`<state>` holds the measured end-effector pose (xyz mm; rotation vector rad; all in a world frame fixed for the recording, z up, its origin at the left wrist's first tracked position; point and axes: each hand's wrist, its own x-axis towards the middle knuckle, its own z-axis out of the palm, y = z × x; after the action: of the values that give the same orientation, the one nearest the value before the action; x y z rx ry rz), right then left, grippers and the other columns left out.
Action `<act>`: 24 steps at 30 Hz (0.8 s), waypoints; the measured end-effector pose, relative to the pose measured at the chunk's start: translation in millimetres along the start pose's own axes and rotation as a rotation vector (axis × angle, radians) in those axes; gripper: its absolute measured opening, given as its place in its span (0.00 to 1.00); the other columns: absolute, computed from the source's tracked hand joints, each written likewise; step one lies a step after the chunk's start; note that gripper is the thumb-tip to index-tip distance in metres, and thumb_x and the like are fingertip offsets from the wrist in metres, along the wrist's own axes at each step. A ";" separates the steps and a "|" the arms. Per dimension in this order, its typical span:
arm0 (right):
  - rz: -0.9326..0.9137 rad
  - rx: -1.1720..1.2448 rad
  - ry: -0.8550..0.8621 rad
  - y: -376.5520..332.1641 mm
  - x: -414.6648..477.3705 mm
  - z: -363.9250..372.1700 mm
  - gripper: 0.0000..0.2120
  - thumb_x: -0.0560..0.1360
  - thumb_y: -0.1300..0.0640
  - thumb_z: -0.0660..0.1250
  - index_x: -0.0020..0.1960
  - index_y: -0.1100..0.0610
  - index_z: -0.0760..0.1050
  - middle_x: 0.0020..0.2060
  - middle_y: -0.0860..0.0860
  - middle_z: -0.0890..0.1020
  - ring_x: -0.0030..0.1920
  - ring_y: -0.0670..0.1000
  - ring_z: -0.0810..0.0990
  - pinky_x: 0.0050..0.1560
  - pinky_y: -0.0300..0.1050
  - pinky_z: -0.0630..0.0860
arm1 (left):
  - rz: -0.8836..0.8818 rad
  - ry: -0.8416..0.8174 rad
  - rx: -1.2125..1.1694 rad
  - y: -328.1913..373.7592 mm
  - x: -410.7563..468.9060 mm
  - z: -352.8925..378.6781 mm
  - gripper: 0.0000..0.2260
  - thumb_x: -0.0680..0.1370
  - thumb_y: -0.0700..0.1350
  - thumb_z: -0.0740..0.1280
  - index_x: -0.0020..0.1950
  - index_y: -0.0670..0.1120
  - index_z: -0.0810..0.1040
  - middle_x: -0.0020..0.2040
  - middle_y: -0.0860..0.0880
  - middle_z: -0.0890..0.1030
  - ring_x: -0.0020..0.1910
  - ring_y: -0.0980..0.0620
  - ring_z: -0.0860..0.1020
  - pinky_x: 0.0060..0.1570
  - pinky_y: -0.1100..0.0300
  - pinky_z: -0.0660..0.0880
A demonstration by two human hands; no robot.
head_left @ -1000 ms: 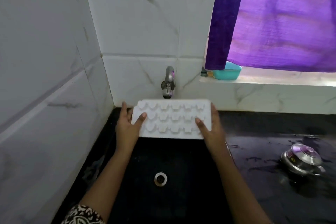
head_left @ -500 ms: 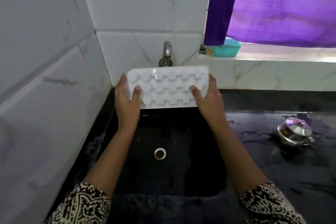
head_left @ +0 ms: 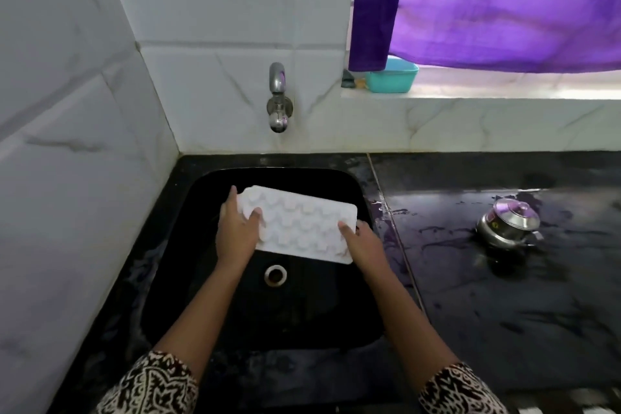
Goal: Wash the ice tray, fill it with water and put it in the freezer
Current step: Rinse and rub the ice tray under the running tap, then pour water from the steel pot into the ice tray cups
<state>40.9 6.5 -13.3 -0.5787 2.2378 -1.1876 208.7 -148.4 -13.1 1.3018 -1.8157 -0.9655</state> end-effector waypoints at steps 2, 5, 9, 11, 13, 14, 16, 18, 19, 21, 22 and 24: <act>-0.018 0.225 0.036 -4.9 -7.3 -14.8 0.20 0.77 0.43 0.61 0.62 0.56 0.72 0.56 0.54 0.80 0.56 0.55 0.78 0.59 0.55 0.74 | 0.025 -0.010 -0.126 8.1 -7.9 5.7 0.30 0.81 0.49 0.64 0.80 0.49 0.54 0.78 0.46 0.58 0.75 0.48 0.62 0.65 0.61 0.59; -0.077 0.486 0.126 -7.5 -17.0 -39.3 0.13 0.78 0.47 0.62 0.57 0.54 0.71 0.55 0.54 0.79 0.53 0.52 0.78 0.56 0.50 0.74 | 0.013 -0.091 -0.402 27.4 -24.0 19.0 0.29 0.82 0.49 0.63 0.79 0.50 0.54 0.79 0.49 0.56 0.76 0.52 0.58 0.72 0.58 0.57; -0.089 0.782 0.199 2.8 -22.7 -79.1 0.13 0.80 0.48 0.58 0.59 0.55 0.66 0.56 0.55 0.75 0.56 0.53 0.75 0.56 0.51 0.72 | 0.033 -0.121 -0.602 60.2 -59.2 47.9 0.16 0.82 0.48 0.62 0.69 0.51 0.66 0.68 0.51 0.71 0.66 0.55 0.71 0.57 0.73 0.67; -0.040 0.992 0.196 15.4 -22.7 -109.1 0.14 0.81 0.47 0.56 0.60 0.55 0.68 0.54 0.52 0.76 0.54 0.51 0.76 0.51 0.44 0.75 | 0.011 -0.132 -0.691 71.3 -84.7 69.5 0.12 0.80 0.52 0.61 0.61 0.50 0.69 0.67 0.53 0.71 0.64 0.61 0.71 0.57 0.76 0.67; -0.034 1.135 0.196 34.2 -21.7 -139.5 0.08 0.81 0.51 0.57 0.54 0.54 0.70 0.44 0.49 0.78 0.44 0.47 0.77 0.39 0.37 0.75 | -0.015 -0.160 -0.707 77.0 -111.6 94.9 0.14 0.76 0.56 0.62 0.55 0.49 0.71 0.70 0.54 0.68 0.70 0.59 0.67 0.65 0.68 0.63; -0.023 1.107 0.201 46.6 -20.9 -154.1 0.04 0.80 0.55 0.59 0.52 0.54 0.70 0.42 0.49 0.78 0.41 0.47 0.77 0.37 0.37 0.75 | -0.027 -0.180 -0.697 78.8 -125.5 110.1 0.13 0.75 0.55 0.63 0.52 0.48 0.71 0.72 0.54 0.66 0.72 0.58 0.65 0.67 0.64 0.62; 0.027 0.936 0.240 74.1 -21.0 -180.5 0.06 0.78 0.64 0.60 0.52 0.55 0.70 0.44 0.52 0.79 0.41 0.48 0.77 0.38 0.39 0.74 | -0.051 -0.221 -0.672 79.9 -150.7 138.7 0.08 0.75 0.49 0.68 0.45 0.48 0.70 0.75 0.52 0.64 0.72 0.60 0.63 0.69 0.59 0.61; 0.066 0.796 0.259 104.0 -19.3 -203.0 0.13 0.75 0.69 0.60 0.55 0.55 0.70 0.49 0.55 0.78 0.44 0.50 0.77 0.44 0.43 0.74 | -0.053 -0.267 -0.585 77.6 -171.4 161.3 0.10 0.75 0.42 0.72 0.44 0.47 0.70 0.76 0.53 0.63 0.72 0.59 0.64 0.71 0.53 0.63; 0.076 0.745 0.247 119.2 -18.7 -212.8 0.17 0.74 0.70 0.60 0.58 0.53 0.69 0.51 0.54 0.77 0.46 0.51 0.77 0.46 0.45 0.75 | -0.052 -0.290 -0.525 76.8 -181.5 172.0 0.11 0.74 0.41 0.73 0.45 0.48 0.71 0.76 0.53 0.63 0.73 0.57 0.64 0.72 0.51 0.63; 0.079 0.633 0.198 146.2 -17.1 -228.2 0.26 0.74 0.69 0.63 0.67 0.48 0.64 0.54 0.49 0.76 0.51 0.52 0.77 0.51 0.47 0.76 | -0.041 -0.325 -0.426 74.7 -198.6 188.9 0.16 0.71 0.42 0.76 0.50 0.53 0.72 0.76 0.54 0.62 0.73 0.55 0.64 0.71 0.50 0.64; 0.076 0.561 0.170 158.5 -16.2 -234.4 0.28 0.75 0.68 0.64 0.70 0.48 0.63 0.56 0.49 0.75 0.53 0.52 0.77 0.54 0.48 0.75 | -0.022 -0.331 -0.381 74.0 -206.1 195.2 0.20 0.70 0.43 0.77 0.54 0.56 0.71 0.76 0.54 0.62 0.73 0.54 0.64 0.71 0.50 0.65; 0.045 0.375 0.139 177.1 -14.5 -244.1 0.23 0.74 0.66 0.66 0.67 0.53 0.67 0.57 0.52 0.77 0.56 0.54 0.77 0.55 0.48 0.74 | 0.034 -0.317 -0.287 72.9 -215.7 201.2 0.28 0.68 0.46 0.79 0.61 0.60 0.68 0.75 0.53 0.66 0.71 0.54 0.67 0.69 0.50 0.68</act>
<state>-124.0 257.5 -45.0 -0.3026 2.0479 -1.6146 58.9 109.5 -71.0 0.9813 -1.8355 -1.4191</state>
